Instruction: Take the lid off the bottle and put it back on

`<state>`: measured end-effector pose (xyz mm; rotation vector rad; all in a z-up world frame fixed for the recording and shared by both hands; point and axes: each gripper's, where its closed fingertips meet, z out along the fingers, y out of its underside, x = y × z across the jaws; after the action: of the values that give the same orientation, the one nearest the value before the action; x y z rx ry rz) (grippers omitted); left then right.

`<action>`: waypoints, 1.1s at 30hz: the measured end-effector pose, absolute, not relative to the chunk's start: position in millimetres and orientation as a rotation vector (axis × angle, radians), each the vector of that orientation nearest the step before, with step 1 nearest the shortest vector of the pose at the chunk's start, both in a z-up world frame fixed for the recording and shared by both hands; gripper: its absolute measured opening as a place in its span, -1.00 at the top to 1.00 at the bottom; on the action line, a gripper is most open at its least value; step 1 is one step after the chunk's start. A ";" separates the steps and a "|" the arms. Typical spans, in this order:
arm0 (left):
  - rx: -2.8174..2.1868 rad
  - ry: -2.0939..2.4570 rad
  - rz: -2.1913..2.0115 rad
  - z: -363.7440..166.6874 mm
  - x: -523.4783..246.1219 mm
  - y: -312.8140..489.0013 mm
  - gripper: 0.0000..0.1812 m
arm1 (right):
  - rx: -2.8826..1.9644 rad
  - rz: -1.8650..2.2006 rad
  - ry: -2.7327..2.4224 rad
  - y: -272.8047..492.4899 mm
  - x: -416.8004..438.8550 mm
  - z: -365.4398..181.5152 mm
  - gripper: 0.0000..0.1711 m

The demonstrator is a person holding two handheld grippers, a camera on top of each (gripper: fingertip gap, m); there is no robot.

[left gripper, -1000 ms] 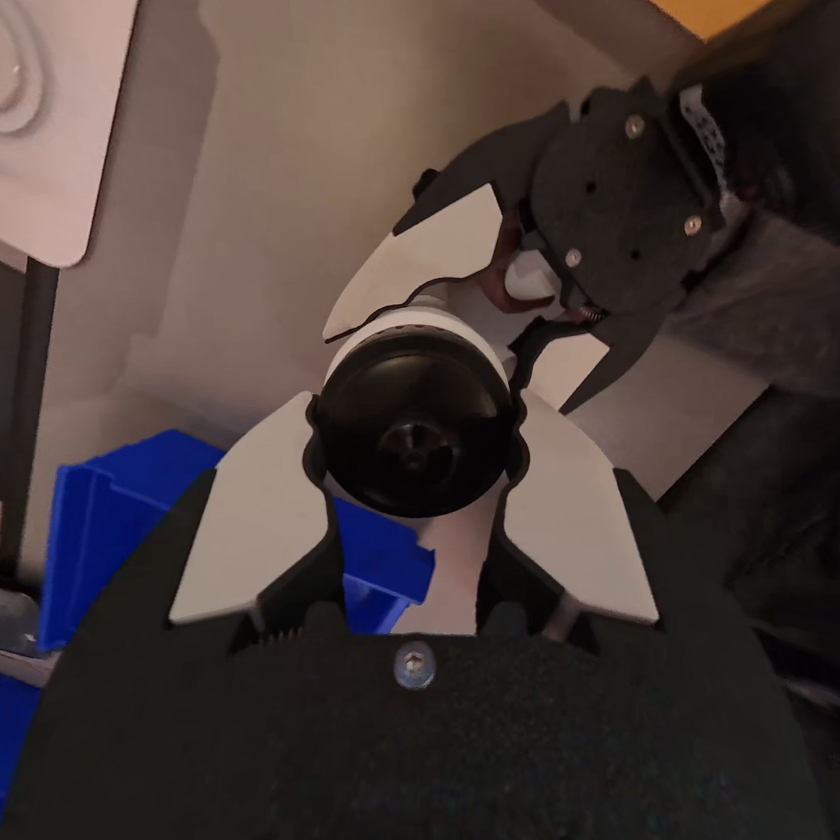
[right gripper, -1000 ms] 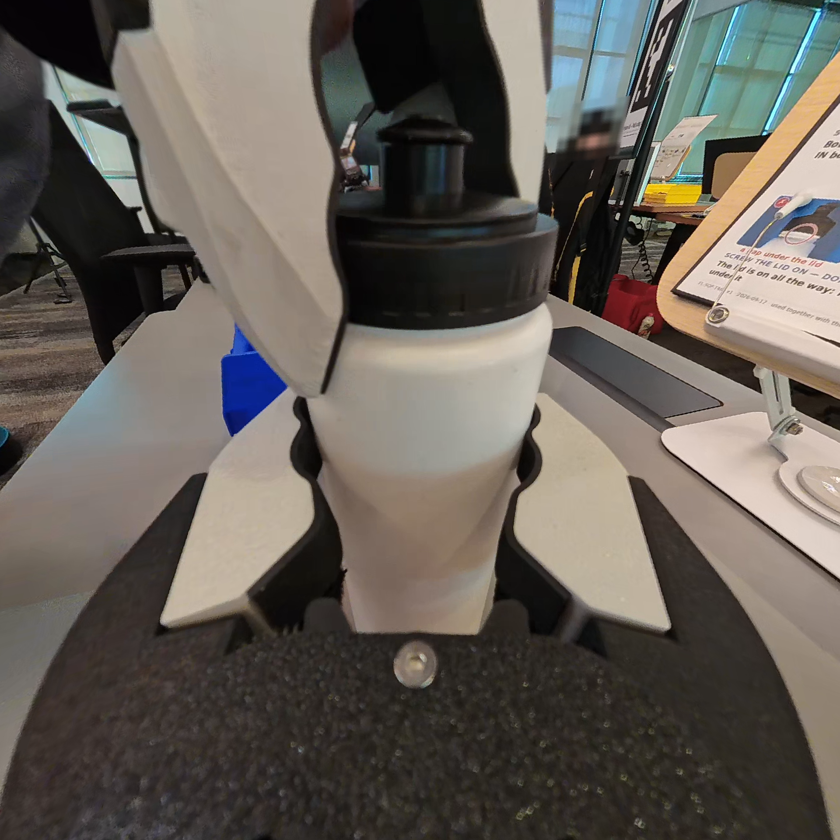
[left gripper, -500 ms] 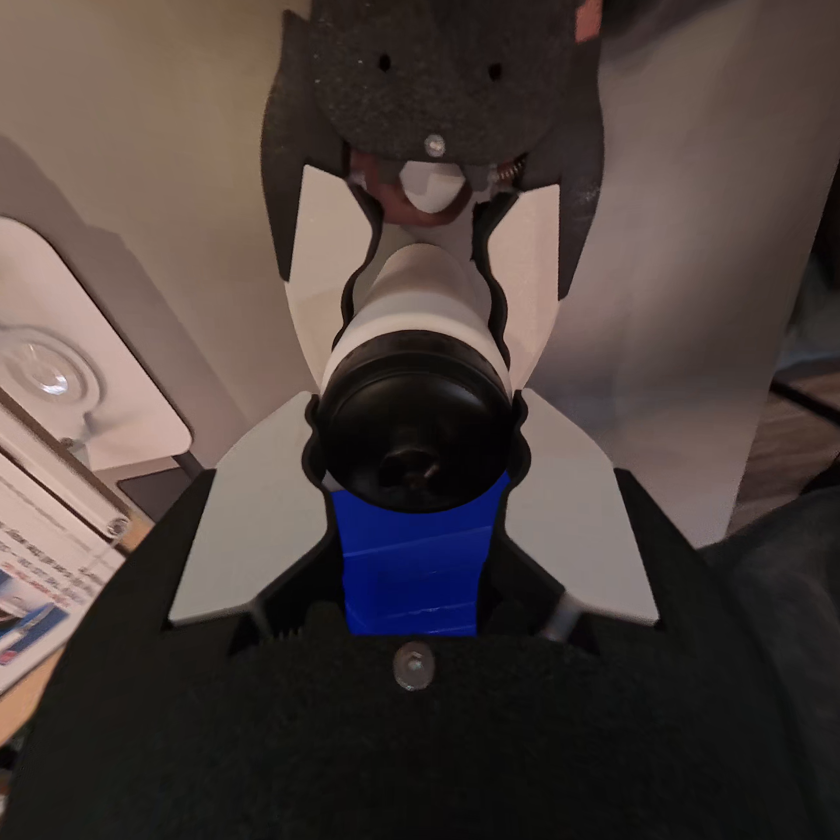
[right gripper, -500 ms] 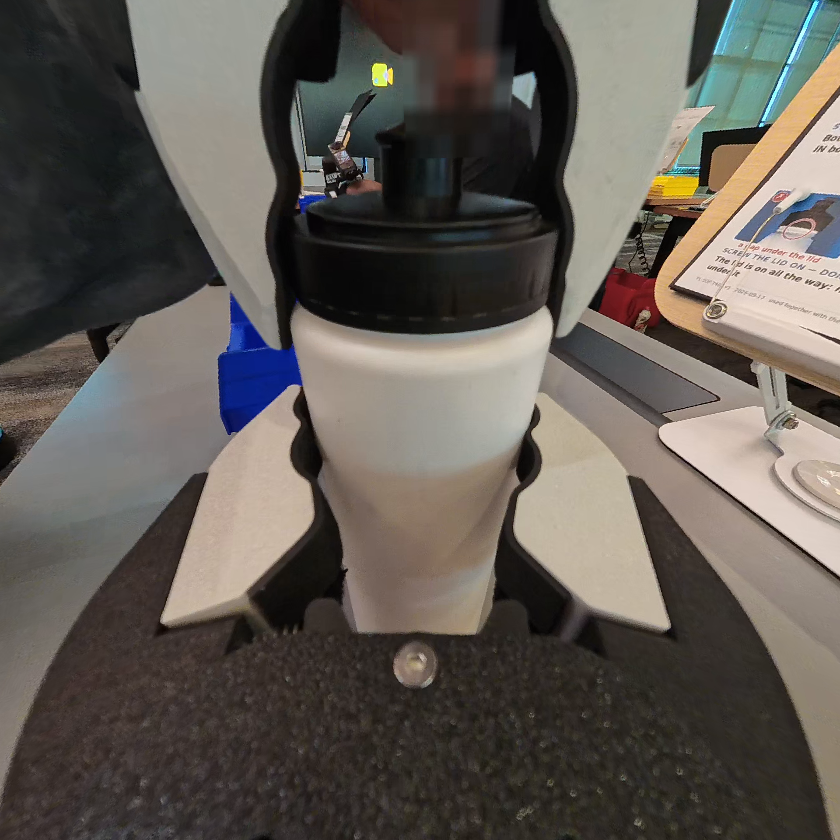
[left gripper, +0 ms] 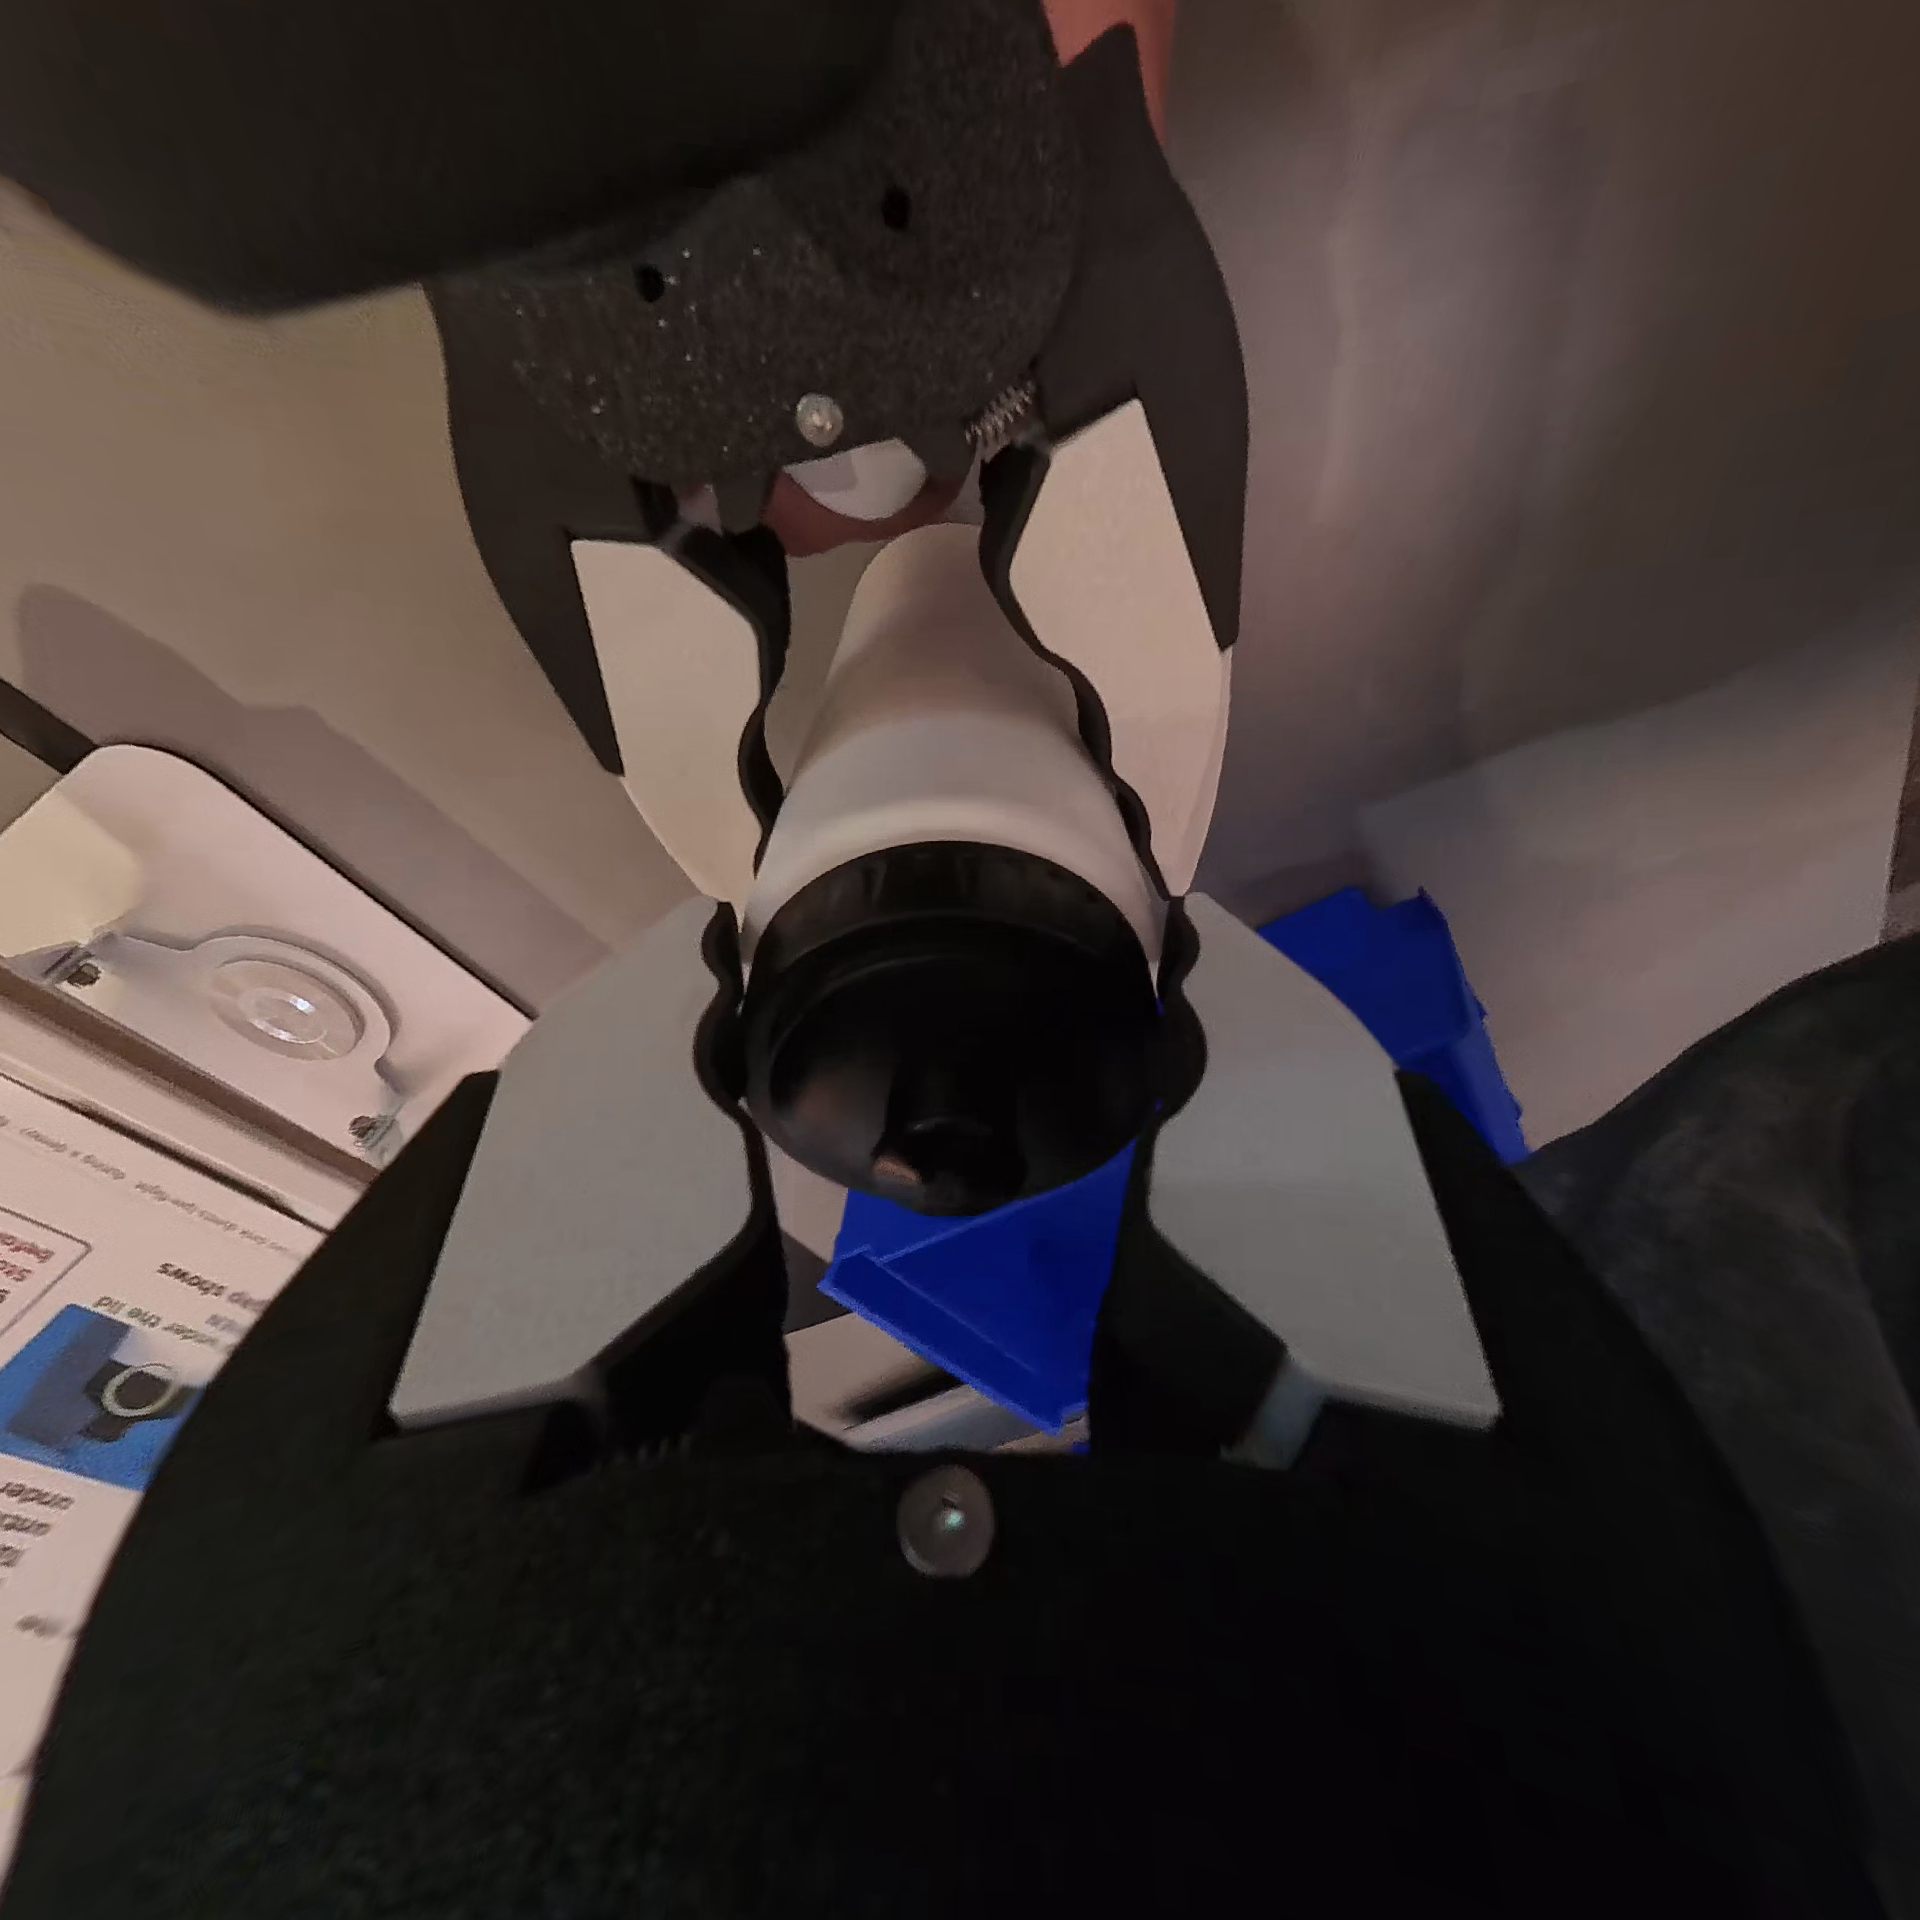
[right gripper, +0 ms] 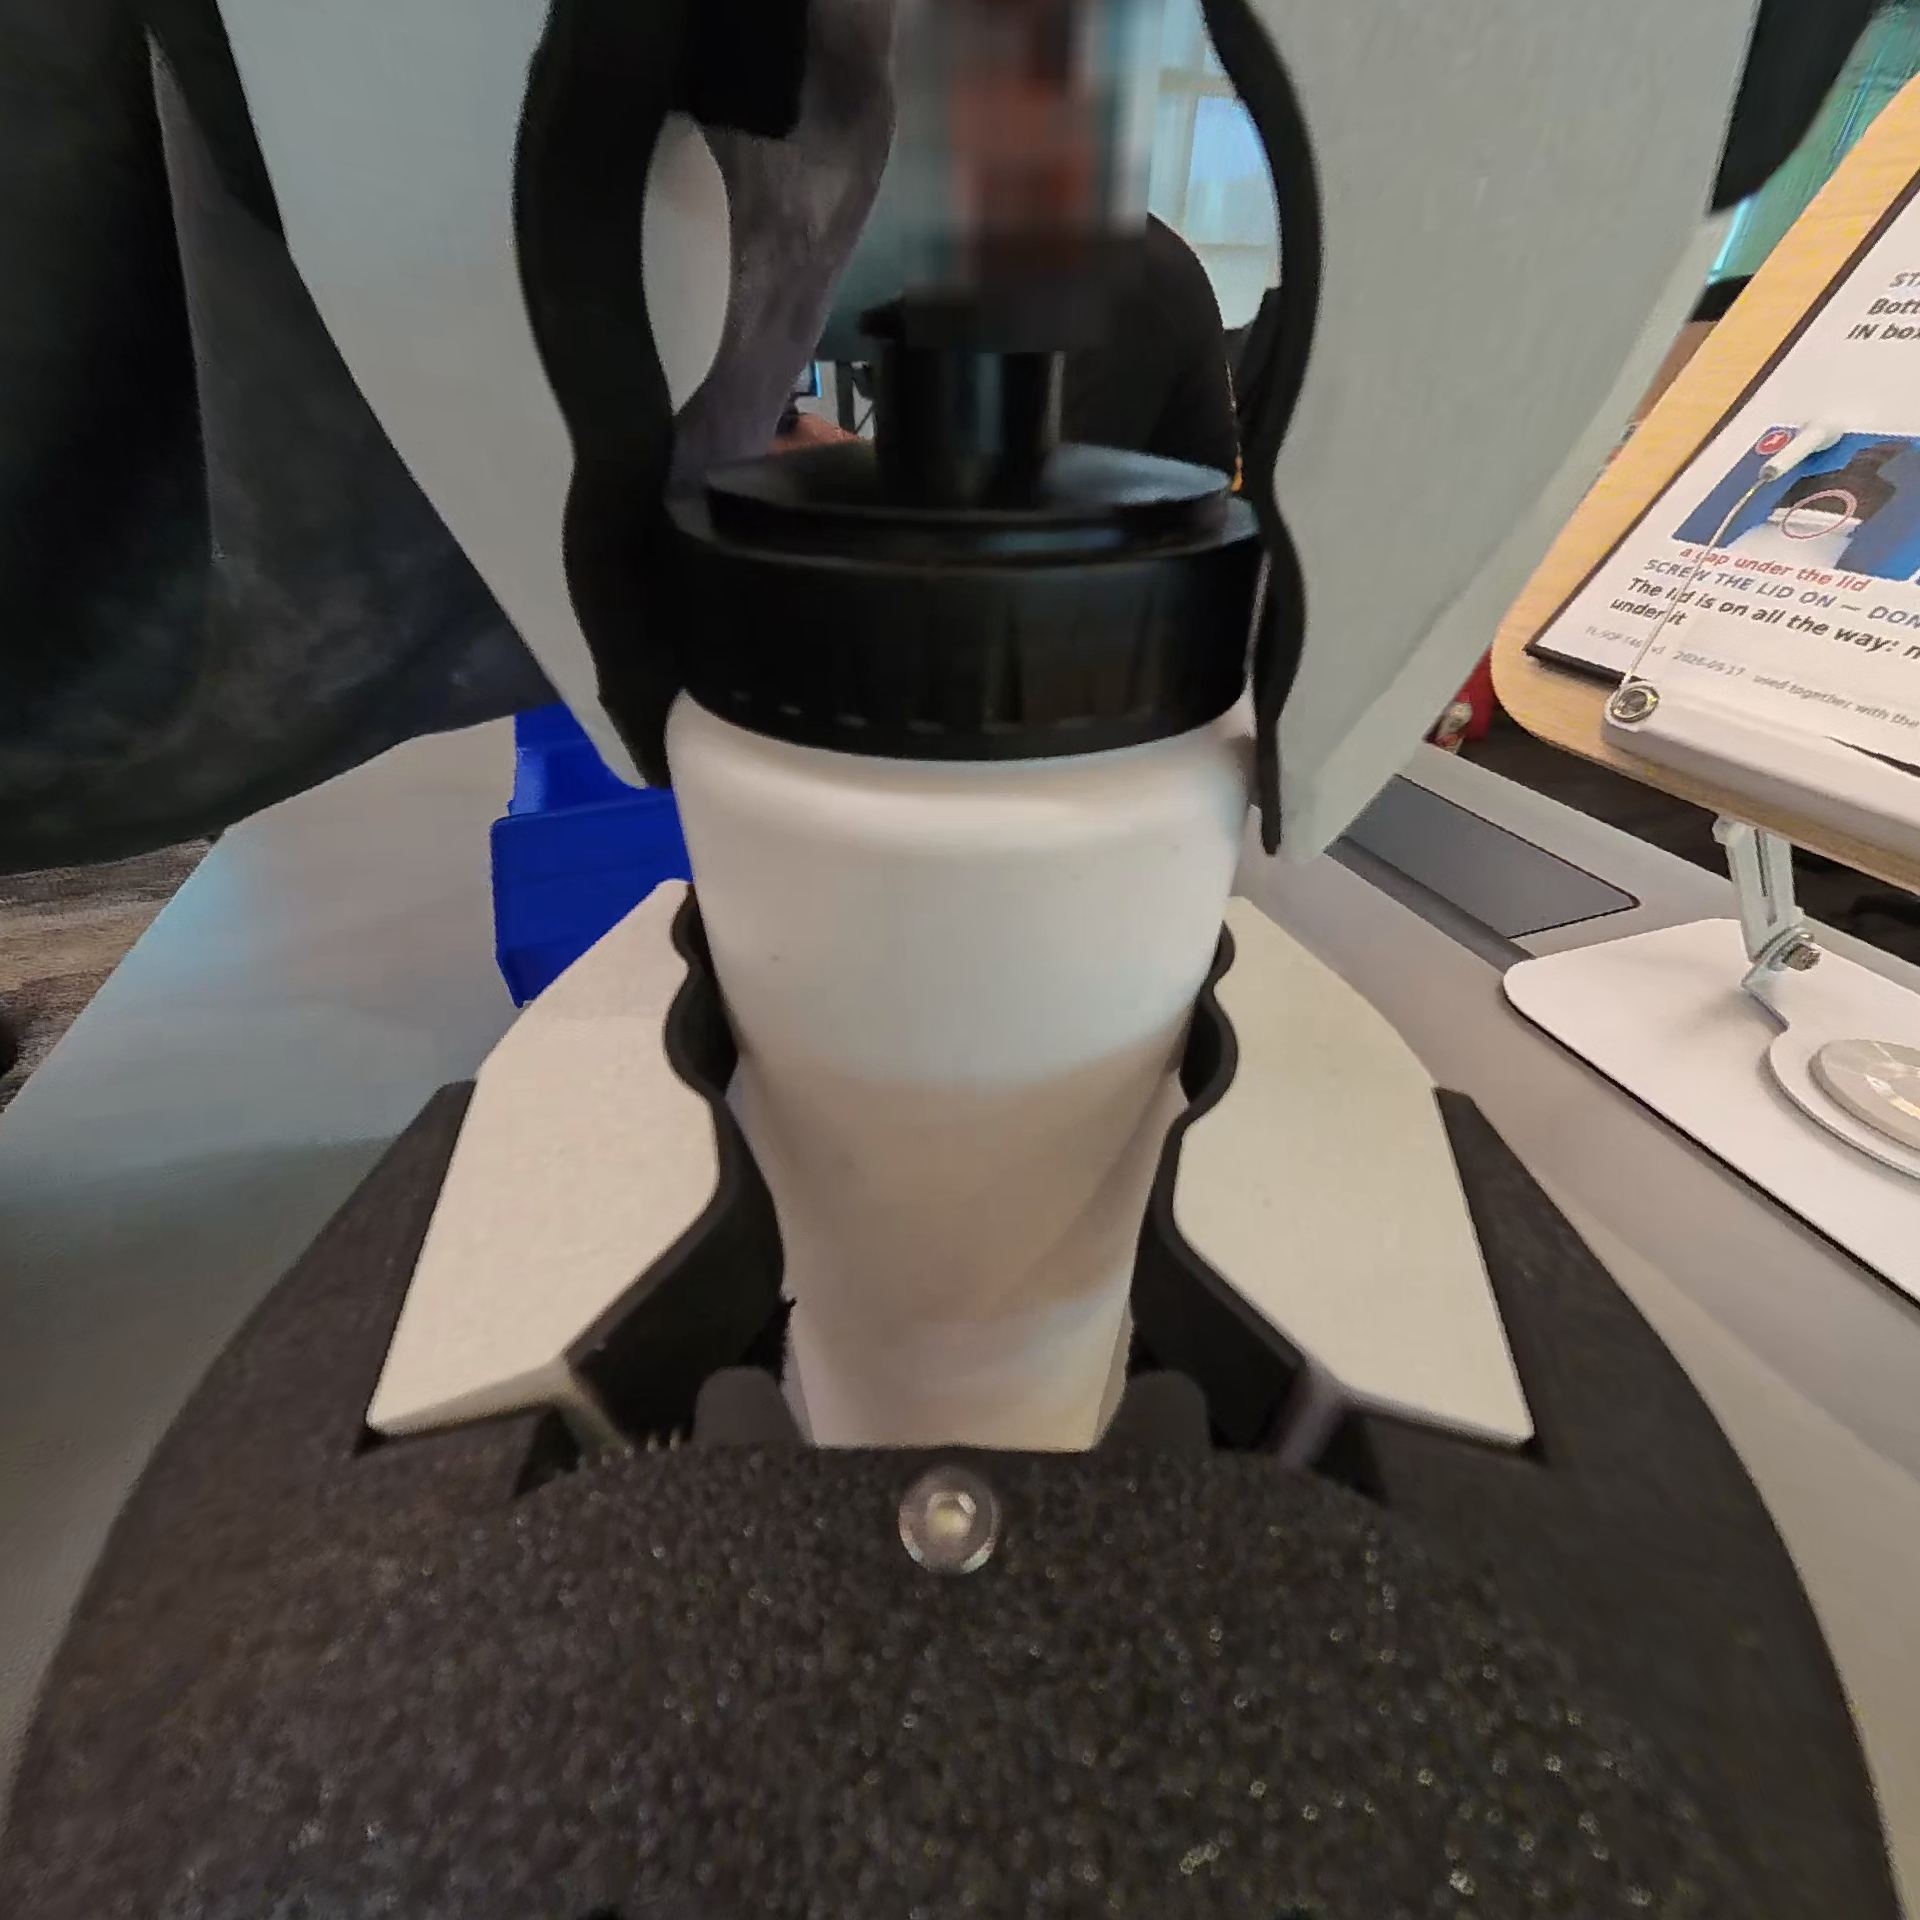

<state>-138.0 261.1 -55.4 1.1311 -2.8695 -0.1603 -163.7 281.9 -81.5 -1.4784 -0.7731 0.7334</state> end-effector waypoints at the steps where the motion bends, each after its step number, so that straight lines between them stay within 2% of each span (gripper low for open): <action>1: 1.182 -2.862 -0.140 -54.0 -137.5 260.8 0.16 | -1.476 0.733 -0.773 281.7 -163.9 -81.4 -0.01; 4: 1.439 -2.853 0.031 -36.2 -129.3 258.2 0.14 | -1.472 0.730 -0.769 281.8 -164.0 -81.2 -0.01; 7: 1.868 -2.776 0.392 -5.8 -113.9 254.8 0.06 | -1.464 0.730 -0.763 282.1 -164.0 -80.9 -0.01; 10: 2.436 -2.429 0.538 6.0 -116.2 268.3 -0.07 | -1.463 0.731 -0.762 282.4 -164.1 -80.9 -0.01; 13: 2.856 -1.861 0.578 4.7 -130.9 275.0 -0.01 | -1.461 0.734 -0.759 283.2 -164.3 -80.8 -0.01; 15: 2.948 -1.543 0.744 7.1 -127.8 266.7 0.08 | -1.461 0.734 -0.759 283.6 -164.4 -80.7 -0.01; 16: 3.001 -1.456 0.739 6.3 -128.2 268.1 0.18 | -1.462 0.738 -0.757 284.4 -164.4 -80.7 -0.01; 17: 3.057 -1.417 0.667 3.2 -130.5 271.8 0.20 | -1.461 0.740 -0.756 284.8 -164.3 -80.6 -0.01; 21: 3.101 -1.346 0.317 -19.6 -141.3 271.0 -0.03 | -1.466 0.730 -0.763 284.0 -164.1 -80.9 -0.01; 24: 3.124 -1.283 0.231 -27.2 -136.6 272.4 -0.09 | -1.471 0.725 -0.766 283.7 -164.1 -81.1 -0.01; 26: 3.134 -1.250 0.202 -29.2 -133.1 273.8 -0.03 | -1.472 0.723 -0.766 283.5 -164.0 -81.1 -0.01; 28: 3.155 -1.229 0.159 -29.4 -133.6 276.9 0.21 | -1.472 0.723 -0.767 283.3 -164.0 -81.1 -0.01; 33: 3.133 -1.204 0.128 -32.6 -137.0 271.3 0.22 | -1.472 0.720 -0.776 282.6 -164.9 -81.0 -0.01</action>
<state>-137.0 271.3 -32.6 3.1328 -1.2041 0.1282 -164.9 282.6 -81.0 -1.4723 -0.7761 0.7198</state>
